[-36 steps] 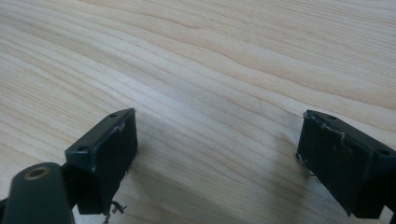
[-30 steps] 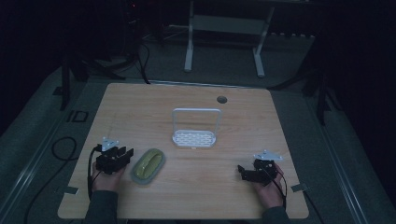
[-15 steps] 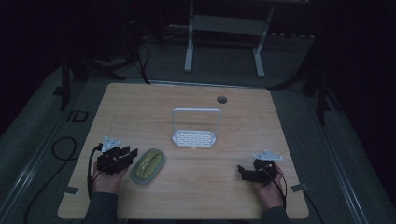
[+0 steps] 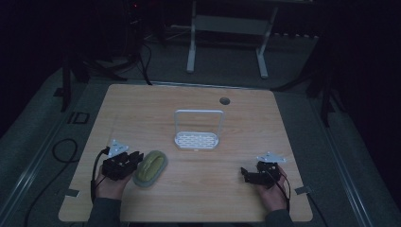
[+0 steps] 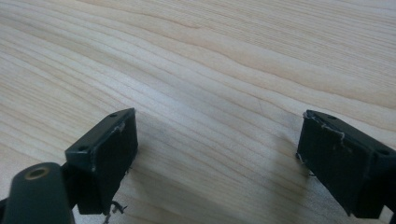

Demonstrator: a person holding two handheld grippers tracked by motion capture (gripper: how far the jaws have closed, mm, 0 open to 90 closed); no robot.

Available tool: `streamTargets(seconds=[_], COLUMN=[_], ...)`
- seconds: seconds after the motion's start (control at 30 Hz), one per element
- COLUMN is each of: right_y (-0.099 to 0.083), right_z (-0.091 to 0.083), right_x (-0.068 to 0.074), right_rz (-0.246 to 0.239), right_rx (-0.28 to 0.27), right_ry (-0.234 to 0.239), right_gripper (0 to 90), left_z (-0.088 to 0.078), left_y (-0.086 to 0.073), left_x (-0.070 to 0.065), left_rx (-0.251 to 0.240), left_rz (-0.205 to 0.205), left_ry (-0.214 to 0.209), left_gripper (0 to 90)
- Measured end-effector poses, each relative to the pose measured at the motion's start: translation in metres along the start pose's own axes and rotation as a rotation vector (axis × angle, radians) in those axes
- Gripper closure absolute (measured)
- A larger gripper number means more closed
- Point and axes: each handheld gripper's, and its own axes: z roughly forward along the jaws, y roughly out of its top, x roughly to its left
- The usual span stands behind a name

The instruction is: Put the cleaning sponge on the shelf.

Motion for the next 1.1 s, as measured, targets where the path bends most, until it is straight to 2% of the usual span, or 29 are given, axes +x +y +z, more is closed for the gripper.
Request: streamTargets(seconds=[0.17,0.23,0.33,0.5,0.83,1.1], right_y=[0.0,0.0,0.0,0.0,0.0,0.0], right_z=[0.0,0.0,0.0,0.0,0.0,0.0], right_x=[0.0,0.0,0.0,0.0,0.0,0.0], right_rz=[0.0,0.0,0.0,0.0,-0.001,-0.001], right_rx=[0.0,0.0,0.0,0.0,-0.001,-0.001], right_ry=[0.0,0.0,0.0,0.0,0.0,0.0], right_gripper=[11.8,11.8,11.8,11.8,11.8,11.8], left_z=[-0.002,-0.002,-0.001,-0.002,0.002,-0.001], left_y=[0.001,0.001,0.0,0.0,-0.01,-0.017], left_x=[-0.007,-0.01,-0.013,-0.021,-0.033,-0.03], left_rx=[0.003,0.012,0.027,0.045,0.116,0.159], left_rz=[0.015,0.014,0.017,0.045,0.094,0.125], left_ry=[-0.019,-0.033,-0.051,-0.078,-0.076,-0.058], left_gripper=[84.1,89.4,89.9,89.9,90.0,90.0])
